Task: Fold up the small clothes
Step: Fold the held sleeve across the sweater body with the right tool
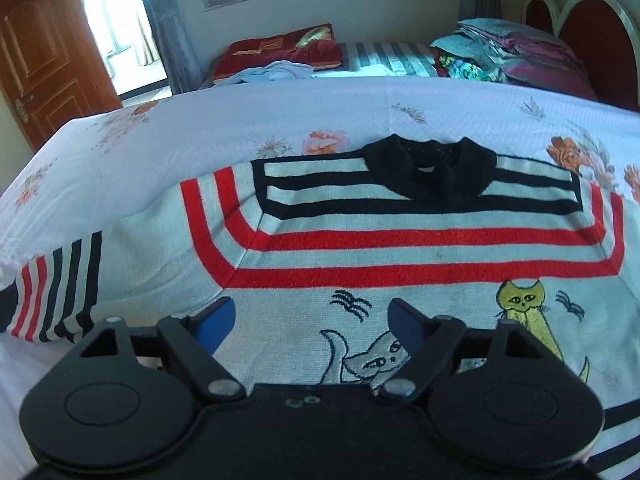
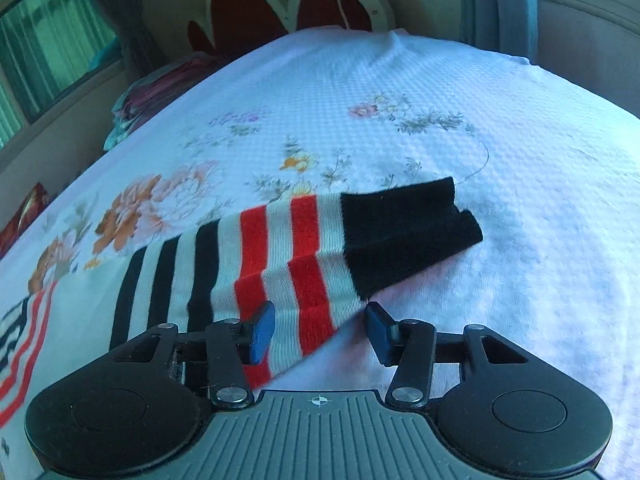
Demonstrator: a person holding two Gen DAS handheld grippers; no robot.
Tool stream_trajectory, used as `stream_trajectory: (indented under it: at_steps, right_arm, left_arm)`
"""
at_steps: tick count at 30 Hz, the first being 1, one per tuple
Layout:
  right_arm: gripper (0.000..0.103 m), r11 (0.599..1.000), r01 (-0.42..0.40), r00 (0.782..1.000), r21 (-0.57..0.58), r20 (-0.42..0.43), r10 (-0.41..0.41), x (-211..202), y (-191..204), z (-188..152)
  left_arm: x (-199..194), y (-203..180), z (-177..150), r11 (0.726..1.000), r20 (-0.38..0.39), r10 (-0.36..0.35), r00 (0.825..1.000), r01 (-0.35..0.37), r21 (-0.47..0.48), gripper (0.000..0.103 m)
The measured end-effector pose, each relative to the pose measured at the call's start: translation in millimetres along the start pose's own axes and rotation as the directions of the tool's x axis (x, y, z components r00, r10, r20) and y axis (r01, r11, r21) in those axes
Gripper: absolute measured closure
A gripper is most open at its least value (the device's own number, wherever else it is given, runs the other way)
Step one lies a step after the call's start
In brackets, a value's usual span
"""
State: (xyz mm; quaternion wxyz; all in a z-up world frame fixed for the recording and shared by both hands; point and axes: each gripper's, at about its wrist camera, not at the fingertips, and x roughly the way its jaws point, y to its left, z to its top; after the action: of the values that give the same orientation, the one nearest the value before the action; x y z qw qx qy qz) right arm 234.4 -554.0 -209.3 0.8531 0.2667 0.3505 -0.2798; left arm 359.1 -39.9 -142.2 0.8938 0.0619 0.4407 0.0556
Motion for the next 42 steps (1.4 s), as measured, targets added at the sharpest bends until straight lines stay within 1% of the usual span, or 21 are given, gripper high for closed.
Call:
stream_trajectory:
  at_steps: [2, 4, 7, 11, 15, 17, 19, 21, 23, 27, 29, 30, 31, 32, 33, 34, 35, 37, 39, 40, 42]
  right_arm:
    - [0.056, 1.000, -0.005, 1.000, 0.016, 0.014, 0.004, 2.7, -1.1, 3.8]
    - [0.075, 1.000, 0.002, 1.000, 0.019, 0.027, -0.003, 6.1, -0.5, 6.0]
    - [0.091, 1.000, 0.004, 0.998, 0.010, 0.062, -0.005, 6.3, 2.5, 9.9]
    - [0.096, 0.999, -0.033, 0.990, -0.042, 0.139, 0.039, -11.6, 20.5, 14.1]
    - [0.096, 0.972, -0.145, 0.965, -0.186, 0.190, 0.181, -42.5, 79.9, 13.7]
    - [0.096, 0.941, -0.218, 0.945, -0.259, 0.186, 0.270, -58.0, 118.0, 6.5]
    - [0.096, 0.894, -0.299, 0.918, -0.335, 0.156, 0.365, -73.1, 163.4, -9.1]
    - [0.096, 0.835, -0.383, 0.887, -0.394, 0.095, 0.452, -82.7, 206.4, -31.4]
    - [0.096, 0.774, -0.449, 0.860, -0.447, 0.022, 0.510, -86.3, 247.2, -59.1]
    - [0.096, 0.666, -0.544, 0.817, -0.510, -0.141, 0.559, -83.8, 313.1, -121.1]
    - [0.096, 0.632, -0.576, 0.803, -0.518, -0.215, 0.556, -78.4, 333.4, -145.7]
    - [0.096, 0.614, -0.583, 0.801, -0.532, -0.251, 0.543, -74.5, 342.4, -157.8]
    - [0.095, 0.611, -0.581, 0.804, -0.537, -0.261, 0.534, -72.9, 347.3, -165.9]
    - [0.091, 0.608, -0.579, 0.806, -0.543, -0.272, 0.525, -72.2, 350.7, -170.4]
    - [0.077, 0.604, -0.582, 0.805, -0.544, -0.286, 0.519, -73.4, 351.2, -176.5]
    - [0.054, 0.604, -0.589, 0.802, -0.537, -0.292, 0.521, -74.7, 349.8, -176.0]
    - [0.045, 0.606, -0.595, 0.796, -0.529, -0.285, 0.534, -78.1, 343.0, -172.6]
    - [0.042, 0.605, -0.581, 0.800, -0.544, -0.248, 0.546, -91.3, 328.3, -169.5]
    - [0.042, 0.621, -0.533, 0.828, -0.574, -0.205, 0.521, -101.6, 310.5, -168.8]
    - [0.042, 0.632, -0.512, 0.841, -0.582, -0.190, 0.507, -104.4, 300.8, -167.2]
    - [0.042, 0.662, -0.451, 0.875, -0.599, -0.149, 0.460, -108.3, 277.8, -161.8]
  left_arm:
    - [1.5, -0.6, -0.1, 1.000, -0.008, -0.005, 1.000, 0.005, 0.009, 0.027]
    - [2.7, 1.5, 0.1, 1.000, -0.011, -0.023, 1.000, 0.023, -0.008, 0.029]
    - [5.7, 4.6, 2.5, 0.998, -0.022, -0.053, 0.998, 0.052, -0.041, 0.032]
    - [6.8, 7.4, 6.2, 0.994, -0.024, -0.101, 0.995, 0.100, -0.053, 0.038]
    - [4.9, 9.6, 11.4, 0.991, -0.013, -0.127, 0.992, 0.126, -0.047, 0.038]
    - [1.7, 15.5, 13.5, 0.988, 0.022, -0.142, 0.990, 0.143, -0.053, 0.038]
    - [-0.3, 22.2, 15.5, 0.988, 0.057, -0.137, 0.989, 0.140, -0.059, 0.036]
    - [0.0, 30.5, 17.3, 0.990, 0.075, -0.128, 0.989, 0.133, -0.056, 0.030]
    - [0.1, 42.1, 18.4, 0.984, 0.087, -0.157, 0.984, 0.163, -0.068, 0.028]
    - [5.0, 61.6, 19.2, 0.968, 0.066, -0.225, 0.972, 0.231, -0.097, 0.027]
    - [8.5, 66.3, 18.3, 0.959, 0.056, -0.260, 0.964, 0.265, -0.105, 0.028]
    - [10.9, 67.0, 17.9, 0.954, 0.049, -0.279, 0.959, 0.283, -0.105, 0.027]
    - [13.5, 65.9, 18.0, 0.947, 0.037, -0.300, 0.953, 0.302, -0.106, 0.027]
    - [16.7, 64.0, 17.6, 0.940, 0.024, -0.322, 0.946, 0.323, -0.110, 0.026]
    - [20.0, 61.5, 17.5, 0.930, 0.012, -0.351, 0.936, 0.349, -0.116, 0.026]
    - [22.9, 58.2, 17.3, 0.918, 0.000, -0.380, 0.925, 0.377, -0.123, 0.024]
    - [25.9, 53.8, 17.5, 0.906, -0.012, -0.407, 0.913, 0.402, -0.129, 0.022]
    - [31.7, 43.1, 18.2, 0.882, -0.034, -0.459, 0.888, 0.451, -0.136, 0.017]
    - [39.7, 28.3, 17.5, 0.859, -0.065, -0.505, 0.861, 0.494, -0.134, 0.015]
    - [45.0, 20.8, 16.5, 0.854, -0.083, -0.516, 0.853, 0.504, -0.131, 0.016]
    - [57.3, 9.7, 12.7, 0.847, -0.115, -0.528, 0.841, 0.513, -0.141, 0.029]
